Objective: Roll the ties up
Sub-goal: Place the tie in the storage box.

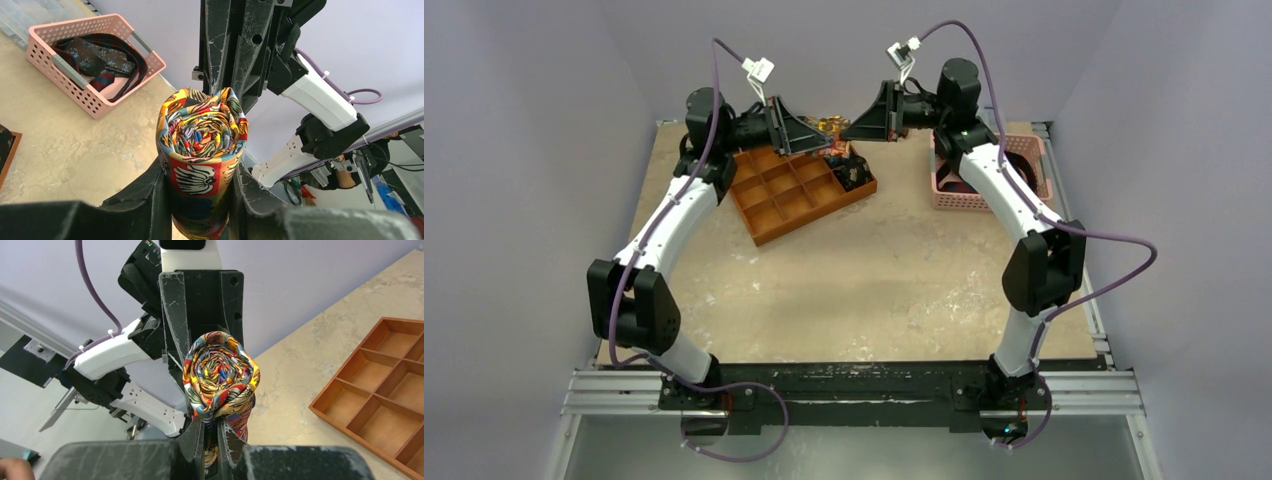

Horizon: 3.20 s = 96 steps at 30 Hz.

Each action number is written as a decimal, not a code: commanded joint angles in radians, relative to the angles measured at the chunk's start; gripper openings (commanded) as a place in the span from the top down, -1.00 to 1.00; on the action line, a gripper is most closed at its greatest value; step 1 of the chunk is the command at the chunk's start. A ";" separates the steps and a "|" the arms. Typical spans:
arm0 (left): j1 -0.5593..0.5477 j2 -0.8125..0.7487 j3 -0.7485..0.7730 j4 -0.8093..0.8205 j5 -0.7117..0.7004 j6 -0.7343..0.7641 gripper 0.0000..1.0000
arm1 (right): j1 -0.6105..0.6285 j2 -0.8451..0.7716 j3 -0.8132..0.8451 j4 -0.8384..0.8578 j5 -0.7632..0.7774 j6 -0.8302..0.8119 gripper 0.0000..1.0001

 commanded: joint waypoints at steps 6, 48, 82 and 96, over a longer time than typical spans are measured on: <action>-0.006 -0.023 0.076 -0.203 -0.013 0.185 1.00 | 0.009 -0.067 0.011 -0.090 0.016 -0.083 -0.05; -0.130 0.735 0.912 -1.446 -0.621 1.362 1.00 | -0.205 -0.211 -0.095 -0.551 0.298 -0.501 -0.97; -0.207 0.812 0.778 -1.252 -0.894 1.571 1.00 | -0.223 -0.206 -0.109 -0.558 0.295 -0.493 -0.97; -0.205 0.795 0.767 -1.185 -0.901 1.563 0.08 | -0.224 -0.180 -0.102 -0.543 0.281 -0.464 -0.97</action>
